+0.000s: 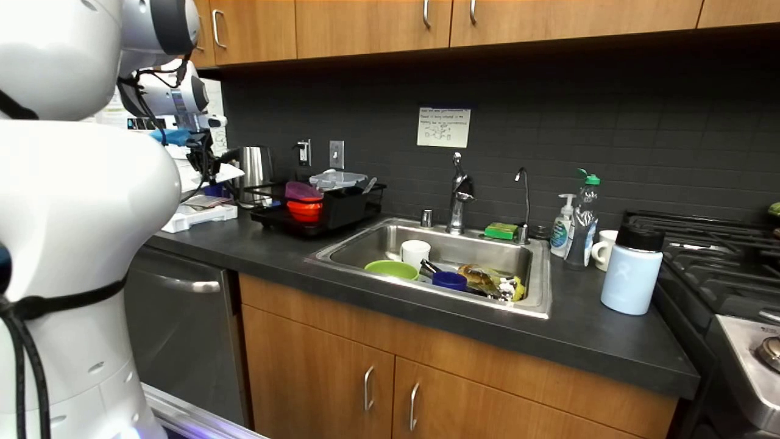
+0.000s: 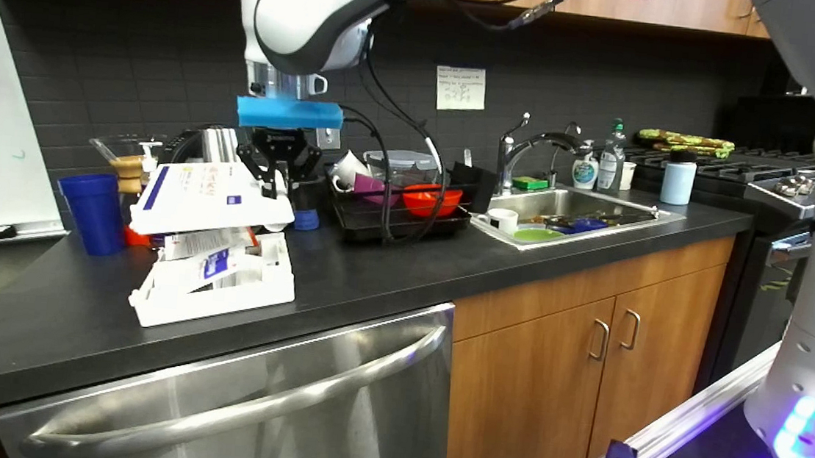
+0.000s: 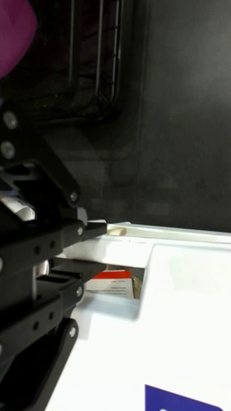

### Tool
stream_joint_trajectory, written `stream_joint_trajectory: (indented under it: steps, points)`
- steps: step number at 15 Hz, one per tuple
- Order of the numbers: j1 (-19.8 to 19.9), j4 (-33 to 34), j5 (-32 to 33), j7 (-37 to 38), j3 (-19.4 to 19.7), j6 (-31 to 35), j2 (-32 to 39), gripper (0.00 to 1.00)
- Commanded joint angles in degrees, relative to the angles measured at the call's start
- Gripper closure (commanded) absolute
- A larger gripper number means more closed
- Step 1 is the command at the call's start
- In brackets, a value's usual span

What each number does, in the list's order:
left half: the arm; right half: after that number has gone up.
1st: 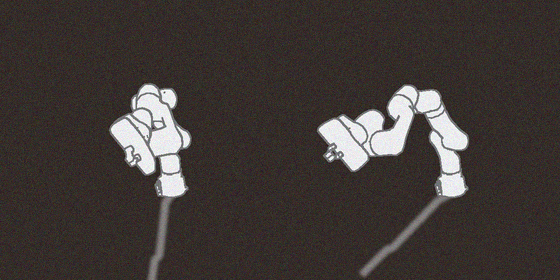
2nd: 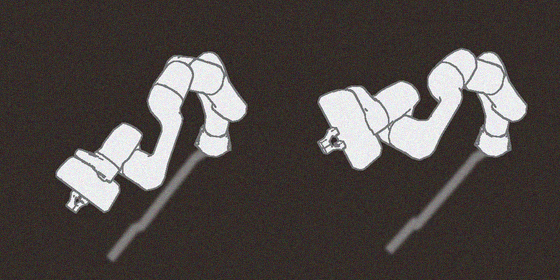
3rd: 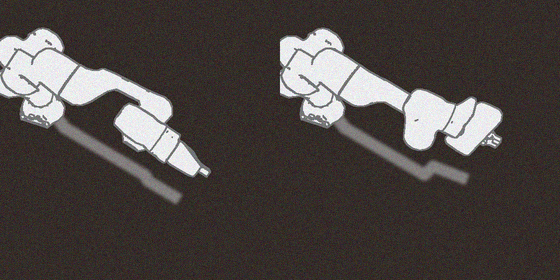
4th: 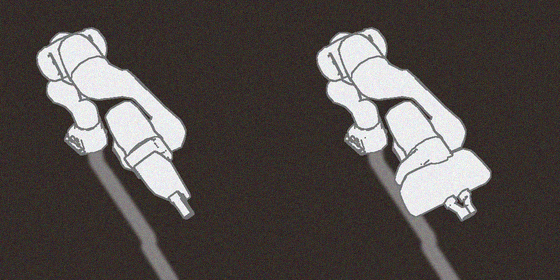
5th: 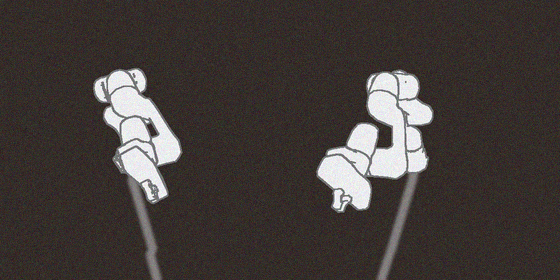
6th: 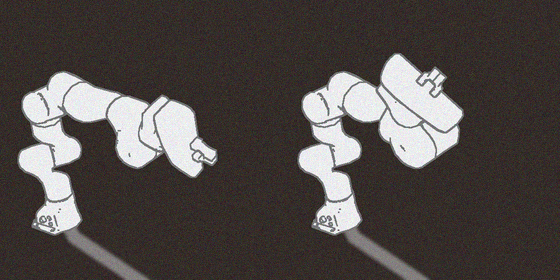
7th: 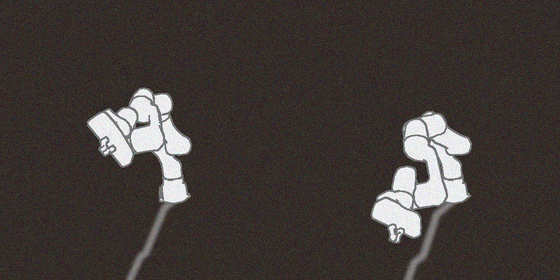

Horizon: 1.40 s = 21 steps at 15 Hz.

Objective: Lift the lid off the white boxed case and place it on the kitchen counter

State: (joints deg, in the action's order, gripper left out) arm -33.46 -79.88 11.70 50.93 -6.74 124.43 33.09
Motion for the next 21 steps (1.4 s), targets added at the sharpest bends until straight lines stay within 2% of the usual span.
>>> stream_joint_trajectory:
  steps: [1, 4, 9, 16, 21]
  points:
    - [2.6, -5.4, 1.0, -1.9, 1.5, 0.6, -6.3, 0.95]
    - [5.6, -9.4, 0.0, -3.9, 2.3, 0.2, -10.7, 0.95]
    - [10.8, -23.0, 0.1, -6.7, 1.3, -0.8, -19.9, 0.95]
    - [14.6, -35.6, 0.2, -8.6, -0.5, -1.4, -29.0, 0.95]
    - [15.9, -42.1, 4.4, -7.4, -1.8, 5.3, -31.8, 0.95]
